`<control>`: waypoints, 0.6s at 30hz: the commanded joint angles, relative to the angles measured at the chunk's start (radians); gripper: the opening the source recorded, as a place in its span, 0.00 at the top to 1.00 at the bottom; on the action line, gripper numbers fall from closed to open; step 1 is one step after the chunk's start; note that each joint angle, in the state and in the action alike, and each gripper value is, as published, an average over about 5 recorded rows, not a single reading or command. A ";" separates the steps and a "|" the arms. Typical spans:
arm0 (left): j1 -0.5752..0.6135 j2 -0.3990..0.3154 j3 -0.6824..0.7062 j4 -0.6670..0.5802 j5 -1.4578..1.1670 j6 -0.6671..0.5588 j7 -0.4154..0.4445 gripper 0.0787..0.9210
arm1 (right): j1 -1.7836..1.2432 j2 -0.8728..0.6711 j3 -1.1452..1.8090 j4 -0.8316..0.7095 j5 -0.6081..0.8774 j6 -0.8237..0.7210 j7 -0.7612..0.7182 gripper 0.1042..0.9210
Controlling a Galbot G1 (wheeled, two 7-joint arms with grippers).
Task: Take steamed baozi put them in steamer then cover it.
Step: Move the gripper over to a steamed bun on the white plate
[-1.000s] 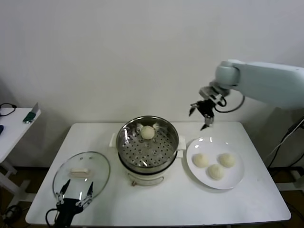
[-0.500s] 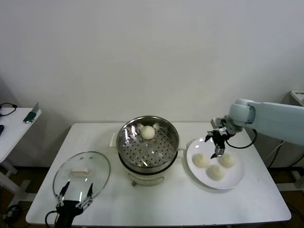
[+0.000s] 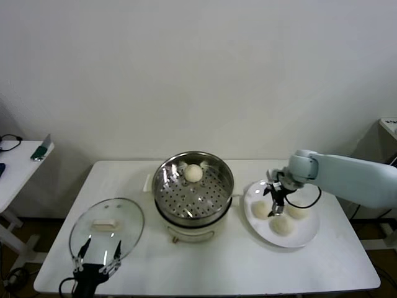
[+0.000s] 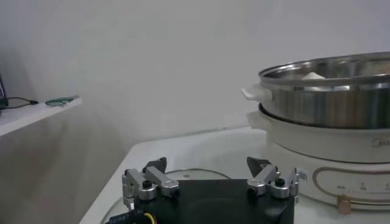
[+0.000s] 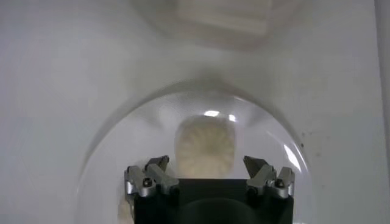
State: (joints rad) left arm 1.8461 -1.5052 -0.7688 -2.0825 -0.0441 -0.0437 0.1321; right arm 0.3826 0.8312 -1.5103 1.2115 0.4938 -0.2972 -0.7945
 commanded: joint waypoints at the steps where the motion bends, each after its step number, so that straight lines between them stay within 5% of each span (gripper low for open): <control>1: 0.001 -0.002 -0.001 0.000 0.001 0.001 -0.001 0.12 | -0.079 0.044 0.058 -0.063 -0.036 -0.019 0.013 0.12; 18: -0.002 0.001 -0.004 0.004 0.006 0.002 -0.005 0.12 | -0.065 0.059 0.056 -0.094 -0.046 -0.002 -0.041 0.23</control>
State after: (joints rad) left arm 1.8442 -1.5057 -0.7722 -2.0820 -0.0410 -0.0434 0.1283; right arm 0.3255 0.8810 -1.4650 1.1310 0.4530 -0.3007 -0.8120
